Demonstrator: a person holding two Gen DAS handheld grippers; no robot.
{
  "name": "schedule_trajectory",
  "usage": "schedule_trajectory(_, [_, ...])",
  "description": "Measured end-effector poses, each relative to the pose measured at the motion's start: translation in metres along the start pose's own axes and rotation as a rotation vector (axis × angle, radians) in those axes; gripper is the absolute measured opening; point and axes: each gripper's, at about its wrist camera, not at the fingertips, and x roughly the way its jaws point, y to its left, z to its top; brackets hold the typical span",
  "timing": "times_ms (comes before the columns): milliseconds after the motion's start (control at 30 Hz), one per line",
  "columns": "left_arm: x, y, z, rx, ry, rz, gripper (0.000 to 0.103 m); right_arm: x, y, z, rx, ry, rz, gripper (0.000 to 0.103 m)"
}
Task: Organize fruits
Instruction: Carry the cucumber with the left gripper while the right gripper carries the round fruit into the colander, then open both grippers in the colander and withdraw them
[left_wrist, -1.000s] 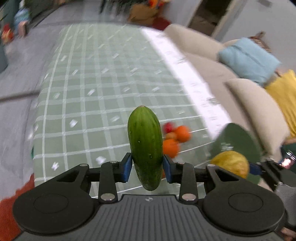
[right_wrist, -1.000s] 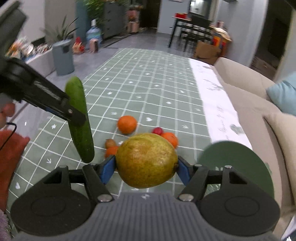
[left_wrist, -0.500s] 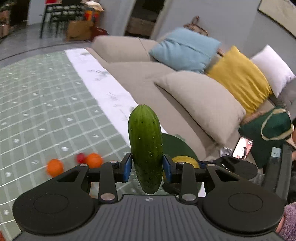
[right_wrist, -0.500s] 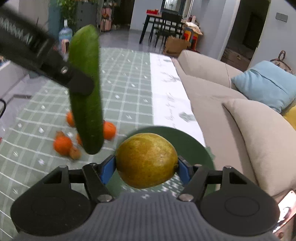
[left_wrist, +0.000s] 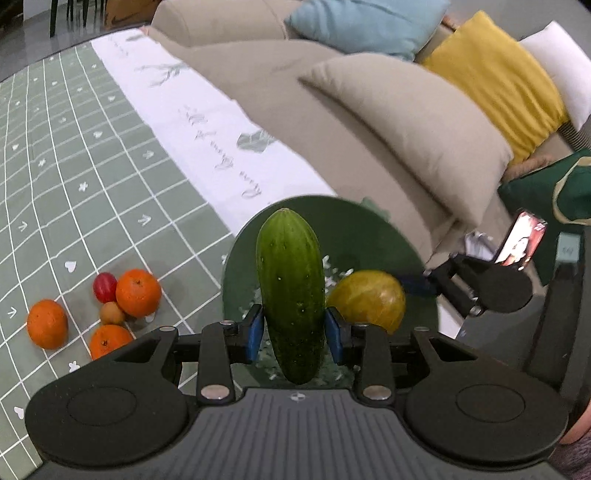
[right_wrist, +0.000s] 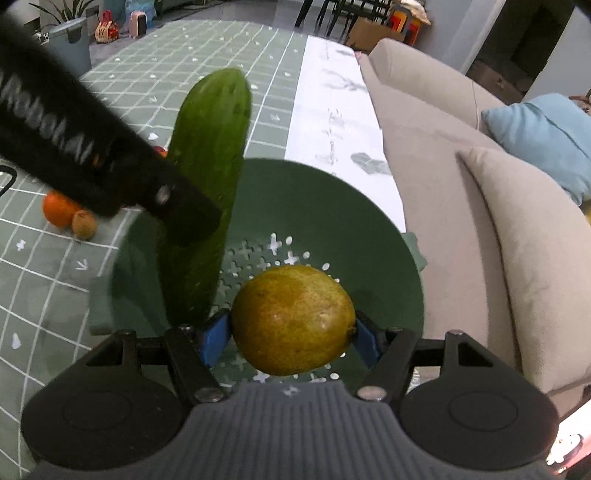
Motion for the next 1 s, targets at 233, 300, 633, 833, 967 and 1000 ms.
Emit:
schedule_trajectory(233, [0.015, 0.005, 0.002, 0.013, 0.029, 0.012, 0.040, 0.022, -0.002, 0.007, -0.024, 0.034, 0.020, 0.066])
schedule_trajectory(300, [0.017, 0.005, 0.004, 0.015, 0.030, 0.009, 0.040, 0.026, -0.002, 0.009, -0.024, 0.040, 0.027, 0.066])
schedule_trajectory(633, [0.026, 0.004, 0.007, 0.032, 0.022, 0.027, 0.040, 0.033, 0.001, 0.004, -0.019, 0.069, 0.039, 0.067])
schedule_trajectory(833, [0.023, 0.003, -0.001, 0.037, 0.027, 0.038, 0.041, 0.030, -0.001, 0.004, -0.018, 0.087, 0.025, 0.067])
schedule_trajectory(967, [0.012, 0.004, -0.007, 0.033, 0.011, 0.038, 0.041, 0.019, 0.003, 0.005, -0.044, 0.067, -0.032, 0.075])
schedule_trajectory(1000, [0.007, 0.004, -0.008, 0.038, 0.001, 0.039, 0.041, 0.015, 0.004, 0.006, -0.050, 0.057, -0.046, 0.078])
